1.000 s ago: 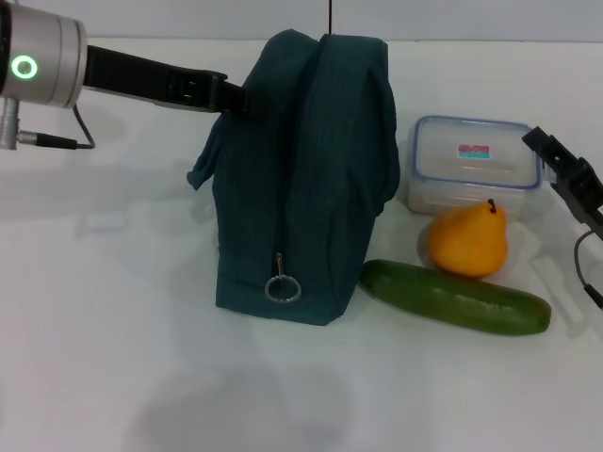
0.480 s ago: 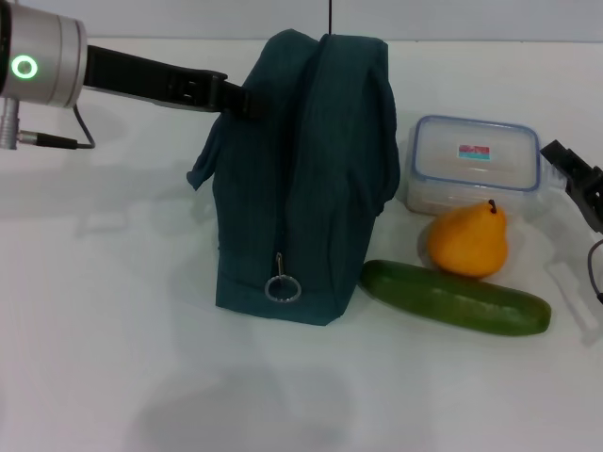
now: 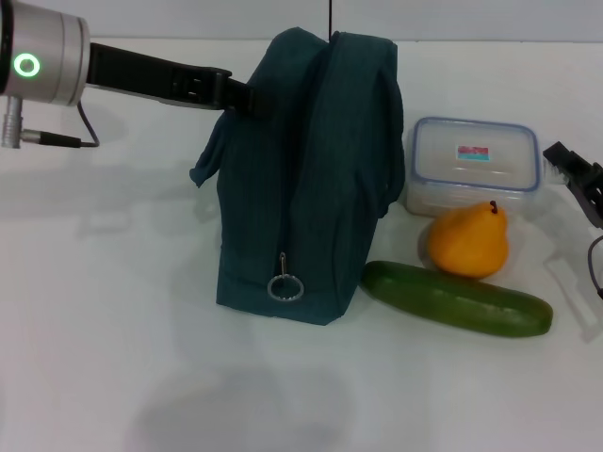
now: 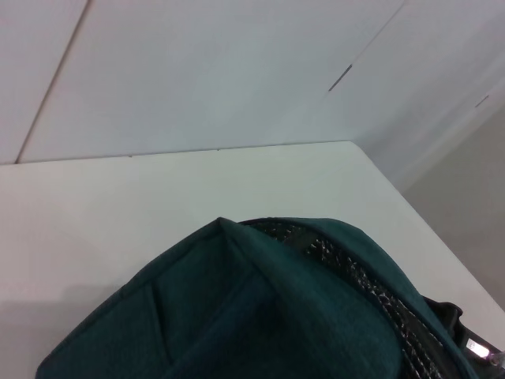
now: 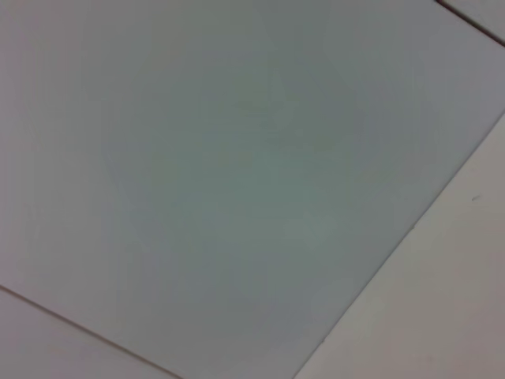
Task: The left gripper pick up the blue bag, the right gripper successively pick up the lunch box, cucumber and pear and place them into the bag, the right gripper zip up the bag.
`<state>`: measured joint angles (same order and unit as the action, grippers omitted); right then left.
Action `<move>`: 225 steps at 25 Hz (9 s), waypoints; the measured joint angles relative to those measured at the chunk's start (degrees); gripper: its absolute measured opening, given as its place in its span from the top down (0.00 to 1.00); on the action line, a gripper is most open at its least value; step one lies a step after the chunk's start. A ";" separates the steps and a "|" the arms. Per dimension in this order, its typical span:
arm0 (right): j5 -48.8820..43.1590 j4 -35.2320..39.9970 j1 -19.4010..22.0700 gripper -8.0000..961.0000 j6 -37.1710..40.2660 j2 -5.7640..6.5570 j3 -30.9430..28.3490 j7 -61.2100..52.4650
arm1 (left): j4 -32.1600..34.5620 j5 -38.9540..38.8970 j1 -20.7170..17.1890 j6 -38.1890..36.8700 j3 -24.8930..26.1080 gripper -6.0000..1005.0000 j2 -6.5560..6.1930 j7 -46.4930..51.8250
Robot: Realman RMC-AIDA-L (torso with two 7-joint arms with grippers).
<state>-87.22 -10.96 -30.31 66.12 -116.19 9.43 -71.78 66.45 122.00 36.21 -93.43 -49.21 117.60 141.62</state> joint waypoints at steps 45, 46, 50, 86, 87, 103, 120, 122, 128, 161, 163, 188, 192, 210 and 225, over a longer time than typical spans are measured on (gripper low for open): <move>0.25 5.07 7.40 0.92 5.68 0.45 1.76 -1.08 | 0.00 -2.55 1.71 -1.24 -0.36 0.93 0.17 0.35; 0.23 5.07 7.47 0.92 6.00 0.45 1.83 -1.08 | 0.00 -2.55 1.65 -1.23 -0.36 0.93 0.18 0.32; 0.07 5.07 7.56 0.92 7.41 0.50 2.21 -1.06 | 0.00 -2.57 1.44 -1.23 -0.36 0.93 0.18 0.20; -0.12 10.22 3.26 0.87 5.80 0.60 3.04 -0.73 | 0.00 -2.13 0.62 -1.85 -0.36 0.93 0.37 -0.81; -0.12 10.25 3.39 0.86 6.17 0.65 3.31 -0.76 | 0.00 -2.12 0.61 -1.84 -0.36 0.93 0.36 -0.82; 0.92 9.35 6.99 0.31 5.78 0.46 2.66 -1.17 | 0.00 -1.95 0.62 -1.91 -0.36 0.93 0.32 -0.94; 1.70 1.20 4.21 0.31 6.60 0.01 -2.19 -3.76 | 0.00 -2.34 0.63 -1.93 -1.15 0.93 0.34 -1.79; 1.61 0.84 3.80 0.31 6.25 0.00 -2.14 -4.40 | 0.00 -2.36 0.62 -1.93 -1.15 0.93 0.39 -2.04; 1.75 -0.08 3.61 0.31 5.53 -0.01 -2.25 -5.09 | 0.00 -2.38 0.61 -1.98 -1.15 0.93 0.44 -2.39; 1.47 -1.54 2.36 0.37 4.06 0.00 -2.31 -8.21 | 0.00 -2.38 0.48 -2.02 -1.15 0.93 0.30 -3.04; 1.55 -1.53 2.50 0.40 4.07 0.00 -2.31 -8.21 | 0.00 -2.38 0.47 -2.02 -1.15 0.93 0.31 -3.04; 2.17 -1.50 4.19 0.89 1.74 0.00 -5.09 -8.22 | 0.00 -2.32 0.35 -2.02 -1.15 0.93 0.44 -3.08; 2.02 -1.62 4.18 0.89 0.21 0.00 -5.62 -8.10 | 0.00 -2.33 0.35 -2.02 -1.15 0.93 0.49 -3.10; 0.54 -0.96 5.08 0.89 11.58 0.25 -4.33 -9.53 | 0.00 -2.44 0.26 -2.02 -1.15 0.93 0.62 -3.11; 0.71 1.61 6.43 0.89 19.81 0.45 -4.61 -15.06 | 0.00 -2.48 1.06 -2.02 -1.15 0.93 0.62 -3.01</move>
<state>-86.51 -9.35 -23.88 85.93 -115.74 4.82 -86.84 66.45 119.52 37.27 -95.45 -50.36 118.21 138.60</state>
